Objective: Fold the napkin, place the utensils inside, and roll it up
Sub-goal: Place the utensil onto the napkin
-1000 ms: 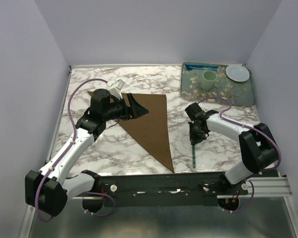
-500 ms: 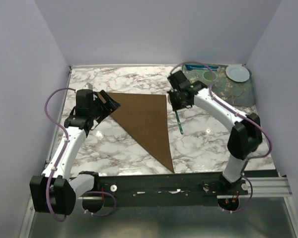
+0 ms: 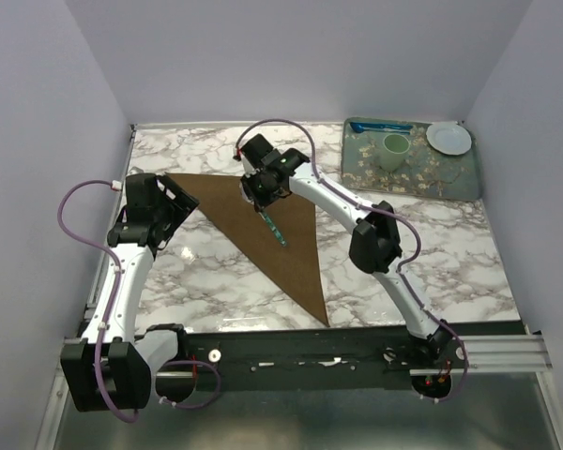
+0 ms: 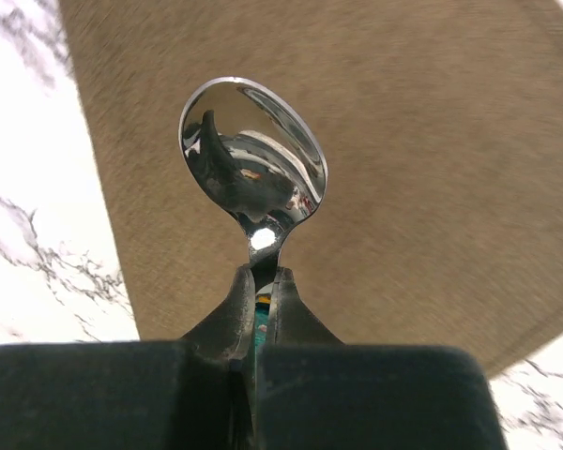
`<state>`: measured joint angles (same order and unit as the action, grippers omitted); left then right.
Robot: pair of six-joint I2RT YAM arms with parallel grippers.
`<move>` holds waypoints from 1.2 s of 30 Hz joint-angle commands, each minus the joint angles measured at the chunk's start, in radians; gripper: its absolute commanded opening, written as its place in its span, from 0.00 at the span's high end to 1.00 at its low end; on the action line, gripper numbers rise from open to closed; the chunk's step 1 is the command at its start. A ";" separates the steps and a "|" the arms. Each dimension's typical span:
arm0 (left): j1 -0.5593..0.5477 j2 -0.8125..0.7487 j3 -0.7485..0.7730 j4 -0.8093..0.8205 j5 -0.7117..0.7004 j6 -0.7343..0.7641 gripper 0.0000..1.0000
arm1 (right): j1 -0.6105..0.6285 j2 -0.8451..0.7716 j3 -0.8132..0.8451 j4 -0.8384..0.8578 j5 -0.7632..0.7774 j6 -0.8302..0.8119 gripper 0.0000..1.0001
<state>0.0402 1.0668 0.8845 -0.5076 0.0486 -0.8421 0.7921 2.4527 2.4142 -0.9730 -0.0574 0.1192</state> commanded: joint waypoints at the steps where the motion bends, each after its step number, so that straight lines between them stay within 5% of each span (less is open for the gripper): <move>1: 0.004 -0.037 0.011 -0.011 -0.016 0.011 0.13 | 0.039 0.043 0.062 0.030 -0.039 -0.047 0.99; 19: 0.004 -0.039 -0.018 0.027 0.060 0.024 0.13 | 0.082 0.144 0.125 0.158 -0.234 0.082 0.99; 36: 0.004 -0.031 -0.012 0.046 0.099 0.031 0.13 | 0.096 0.221 0.108 0.158 -0.190 0.065 0.94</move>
<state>0.0402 1.0462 0.8742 -0.4736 0.1253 -0.8333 0.8764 2.6301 2.5099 -0.8341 -0.2775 0.1921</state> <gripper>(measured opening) 0.873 0.053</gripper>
